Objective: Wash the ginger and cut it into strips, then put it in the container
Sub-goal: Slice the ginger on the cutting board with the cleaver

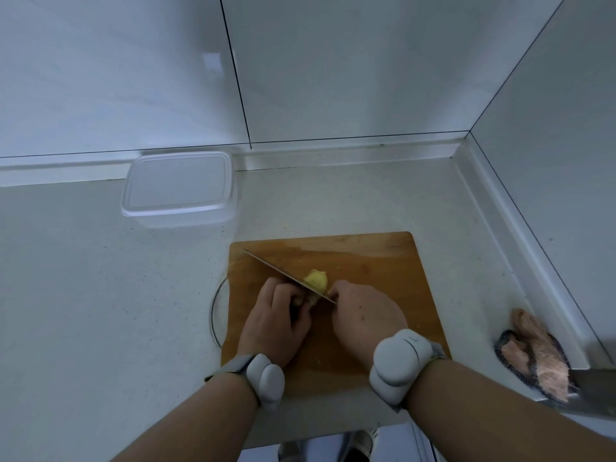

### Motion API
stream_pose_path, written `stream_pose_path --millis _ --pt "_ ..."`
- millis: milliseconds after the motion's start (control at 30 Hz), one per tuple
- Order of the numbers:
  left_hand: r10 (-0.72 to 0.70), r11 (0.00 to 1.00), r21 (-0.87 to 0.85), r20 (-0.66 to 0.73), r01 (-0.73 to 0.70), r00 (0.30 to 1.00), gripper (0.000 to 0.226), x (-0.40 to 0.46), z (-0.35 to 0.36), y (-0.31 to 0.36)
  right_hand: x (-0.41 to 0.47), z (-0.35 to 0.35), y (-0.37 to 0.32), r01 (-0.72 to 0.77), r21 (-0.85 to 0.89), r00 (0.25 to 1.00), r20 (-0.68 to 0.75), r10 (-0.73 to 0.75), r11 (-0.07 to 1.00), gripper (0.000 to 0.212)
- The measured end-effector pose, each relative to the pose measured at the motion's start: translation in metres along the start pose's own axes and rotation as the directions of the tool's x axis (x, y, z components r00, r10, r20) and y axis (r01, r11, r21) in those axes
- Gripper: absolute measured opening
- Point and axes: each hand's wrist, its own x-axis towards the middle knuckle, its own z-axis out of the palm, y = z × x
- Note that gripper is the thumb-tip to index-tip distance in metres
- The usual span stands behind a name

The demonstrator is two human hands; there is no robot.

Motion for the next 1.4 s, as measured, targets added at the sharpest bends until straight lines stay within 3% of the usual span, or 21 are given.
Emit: stream_pose_path --millis 400,567,900,1400 --pt "0.027 0.999 0.017 0.003 -0.027 1.0 0.02 -0.001 -0.002 0.002 -0.02 -0.006 0.014 -0.03 0.014 1.0 -0.008 0.03 0.999 0.018" --pt "0.009 0.999 0.033 0.027 -0.01 1.0 0.041 0.0 -0.002 0.004 -0.03 -0.008 0.016 -0.021 0.018 1.0 -0.019 0.021 1.0 0.018" --pt "-0.003 0.999 0.043 0.036 0.001 0.999 0.044 0.0 -0.002 0.005 -0.031 -0.009 0.013 -0.037 -0.032 0.999 -0.021 0.036 0.999 0.019" --pt "-0.011 1.0 0.02 -0.011 0.011 1.0 0.022 -0.001 0.0 0.001 -0.012 0.001 0.005 -0.006 -0.046 1.0 -0.018 0.005 0.999 0.024"
